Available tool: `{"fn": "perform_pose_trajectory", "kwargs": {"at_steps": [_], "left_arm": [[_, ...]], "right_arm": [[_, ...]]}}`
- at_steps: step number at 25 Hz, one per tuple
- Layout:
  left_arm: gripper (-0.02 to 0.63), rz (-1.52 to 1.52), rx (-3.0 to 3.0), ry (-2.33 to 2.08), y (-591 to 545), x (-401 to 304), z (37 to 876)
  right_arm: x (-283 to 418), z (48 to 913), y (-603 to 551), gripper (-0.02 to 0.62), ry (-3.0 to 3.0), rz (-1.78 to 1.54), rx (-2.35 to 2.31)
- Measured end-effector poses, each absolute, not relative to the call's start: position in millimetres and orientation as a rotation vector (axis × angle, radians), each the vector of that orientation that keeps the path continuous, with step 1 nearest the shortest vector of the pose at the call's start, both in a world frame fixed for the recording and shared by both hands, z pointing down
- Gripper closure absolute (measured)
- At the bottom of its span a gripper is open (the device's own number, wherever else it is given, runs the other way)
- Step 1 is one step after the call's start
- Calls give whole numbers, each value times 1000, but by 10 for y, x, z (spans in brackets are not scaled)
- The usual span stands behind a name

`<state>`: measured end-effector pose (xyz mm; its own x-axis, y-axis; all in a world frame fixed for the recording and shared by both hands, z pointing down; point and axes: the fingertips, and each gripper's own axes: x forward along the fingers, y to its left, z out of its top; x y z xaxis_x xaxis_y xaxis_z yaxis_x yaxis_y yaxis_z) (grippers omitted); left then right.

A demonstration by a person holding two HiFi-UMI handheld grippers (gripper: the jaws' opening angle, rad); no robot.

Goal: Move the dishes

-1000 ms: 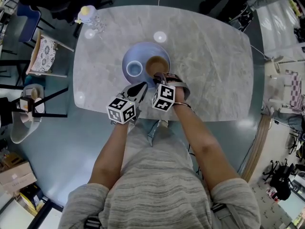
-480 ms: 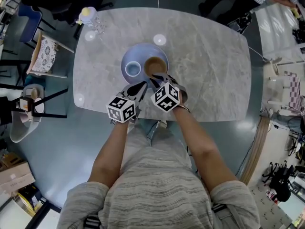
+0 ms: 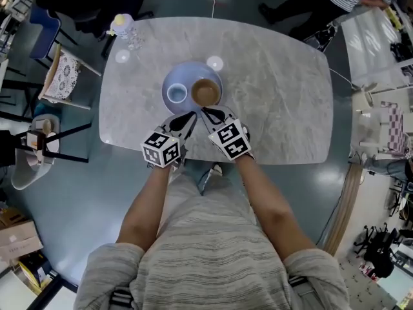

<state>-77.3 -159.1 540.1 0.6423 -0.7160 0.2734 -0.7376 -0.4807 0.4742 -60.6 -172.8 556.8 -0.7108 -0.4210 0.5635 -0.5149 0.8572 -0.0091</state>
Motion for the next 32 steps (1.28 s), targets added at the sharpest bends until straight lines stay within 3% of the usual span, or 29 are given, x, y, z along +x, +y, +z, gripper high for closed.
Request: {"fn": "perform_pose_trajectory", "kwargs": {"at_steps": [13, 32], "left_arm": [[578, -44, 2401, -1129, -1185, -481, 4941], [578, -104, 2566, -1034, -333, 63, 4340]], "right_arm": [[-211, 4920, -1259, 571, -2686, 387, 773], [211, 4287, -520, 577, -2891, 355, 732]]}}
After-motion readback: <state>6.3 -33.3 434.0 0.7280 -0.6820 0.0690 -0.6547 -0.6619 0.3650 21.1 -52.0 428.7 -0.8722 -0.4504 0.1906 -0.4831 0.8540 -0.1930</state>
